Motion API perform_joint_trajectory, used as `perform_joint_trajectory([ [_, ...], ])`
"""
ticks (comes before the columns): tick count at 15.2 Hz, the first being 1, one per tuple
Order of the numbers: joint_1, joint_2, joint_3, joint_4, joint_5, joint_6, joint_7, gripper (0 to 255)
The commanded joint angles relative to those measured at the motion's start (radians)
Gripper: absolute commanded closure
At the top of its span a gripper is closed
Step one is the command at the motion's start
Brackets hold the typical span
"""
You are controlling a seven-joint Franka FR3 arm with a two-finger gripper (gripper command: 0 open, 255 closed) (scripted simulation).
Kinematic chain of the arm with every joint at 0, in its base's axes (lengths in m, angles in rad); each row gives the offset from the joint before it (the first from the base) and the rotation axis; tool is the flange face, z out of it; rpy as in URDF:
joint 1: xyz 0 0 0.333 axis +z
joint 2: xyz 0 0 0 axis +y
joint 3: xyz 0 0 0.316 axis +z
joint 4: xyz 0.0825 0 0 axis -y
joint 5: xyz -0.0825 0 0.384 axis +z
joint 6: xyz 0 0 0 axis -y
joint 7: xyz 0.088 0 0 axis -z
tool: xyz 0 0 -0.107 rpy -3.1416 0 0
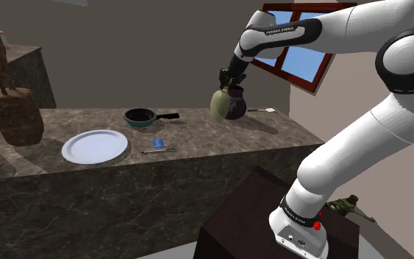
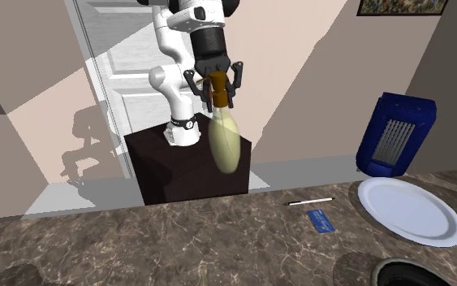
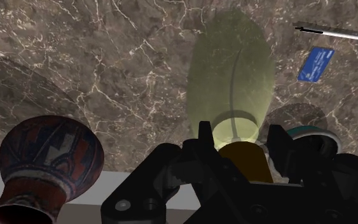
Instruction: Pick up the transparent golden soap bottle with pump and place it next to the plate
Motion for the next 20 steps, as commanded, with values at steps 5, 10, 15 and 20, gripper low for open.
perform_joint_trajectory([
  [5, 0.0, -0.008, 0.002, 0.077, -0.002, -0.085, 0.004, 255],
  [10, 0.0, -0.007, 0.004, 0.145, -0.003, -0.152, 0.007, 255],
  [15, 0.001, 0.0, 0.004, 0.219, -0.002, -0.219, 0.01, 255],
  [20, 0.002, 0.012, 0.005, 0.298, -0.002, -0.286, 0.012, 255],
])
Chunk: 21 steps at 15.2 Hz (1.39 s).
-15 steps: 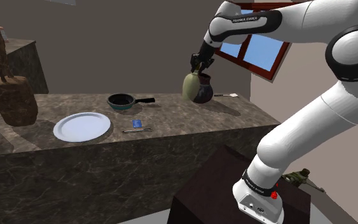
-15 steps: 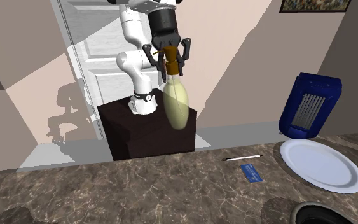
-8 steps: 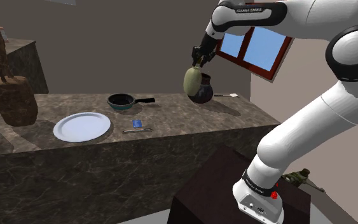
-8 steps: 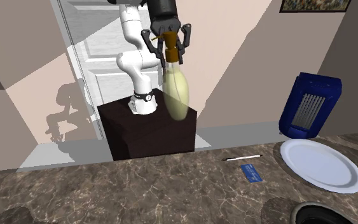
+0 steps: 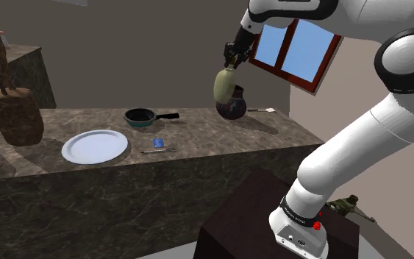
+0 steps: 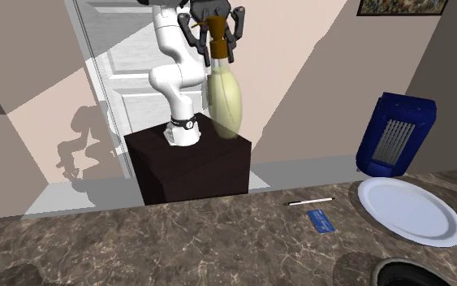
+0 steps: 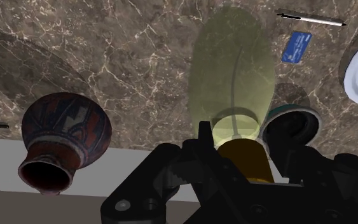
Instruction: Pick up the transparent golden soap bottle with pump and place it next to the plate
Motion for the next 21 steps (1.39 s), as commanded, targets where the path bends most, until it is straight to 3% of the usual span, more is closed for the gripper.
perform_joint_trajectory([
  [1, 0.0, 0.008, -0.001, 0.037, 0.001, -0.029, -0.001, 255],
  [4, 0.001, 0.017, -0.001, 0.081, 0.002, -0.064, 0.0, 255],
  [13, 0.045, 0.217, 0.071, 0.124, -0.004, 0.096, 0.116, 255],
  [21, 0.089, 0.442, 0.118, 0.254, -0.032, 0.19, 0.216, 255],
])
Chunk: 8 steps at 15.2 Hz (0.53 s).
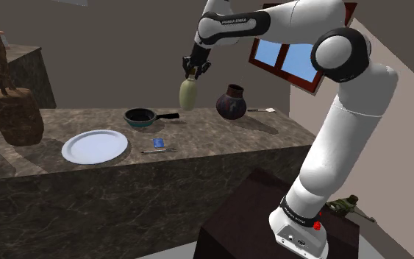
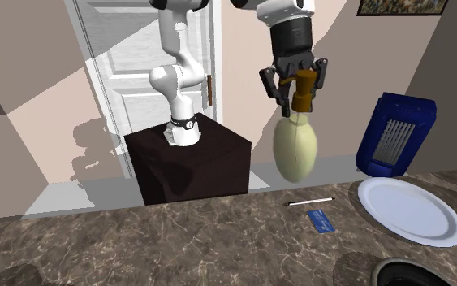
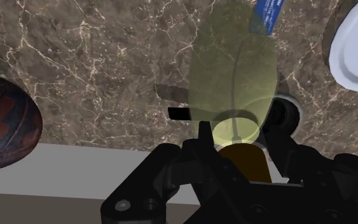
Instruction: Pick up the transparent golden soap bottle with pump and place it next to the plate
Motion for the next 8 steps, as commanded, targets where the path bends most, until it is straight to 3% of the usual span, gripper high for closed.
perform_joint_trajectory([
  [1, 0.014, 0.06, 0.011, 0.046, -0.01, 0.015, 0.029, 255],
  [8, 0.063, 0.298, 0.028, 0.258, -0.044, 0.039, 0.108, 255],
])
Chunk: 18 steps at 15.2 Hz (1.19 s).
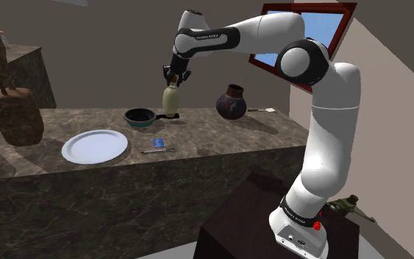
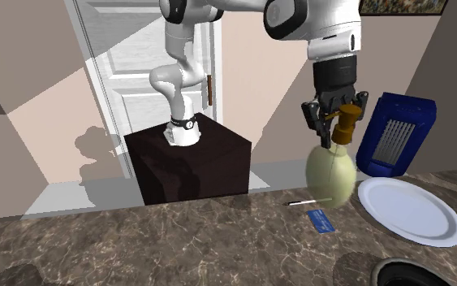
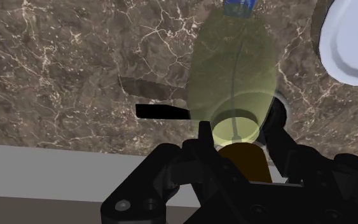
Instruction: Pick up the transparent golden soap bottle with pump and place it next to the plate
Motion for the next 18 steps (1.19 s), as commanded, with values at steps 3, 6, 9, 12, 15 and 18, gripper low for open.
perform_joint_trajectory([
  [3, 0.029, 0.154, 0.004, 0.171, -0.016, -0.017, 0.037, 255],
  [6, 0.052, 0.286, 0.004, 0.331, -0.026, -0.046, 0.06, 255],
  [9, 0.076, 0.451, 0.003, 0.556, -0.033, -0.107, 0.078, 255],
  [12, 0.082, 0.501, 0.002, 0.602, -0.035, -0.104, 0.084, 255],
  [15, 0.081, 0.498, 0.001, 0.558, -0.036, -0.062, 0.087, 255],
  [18, 0.081, 0.501, 0.001, 0.521, -0.037, -0.023, 0.09, 255],
])
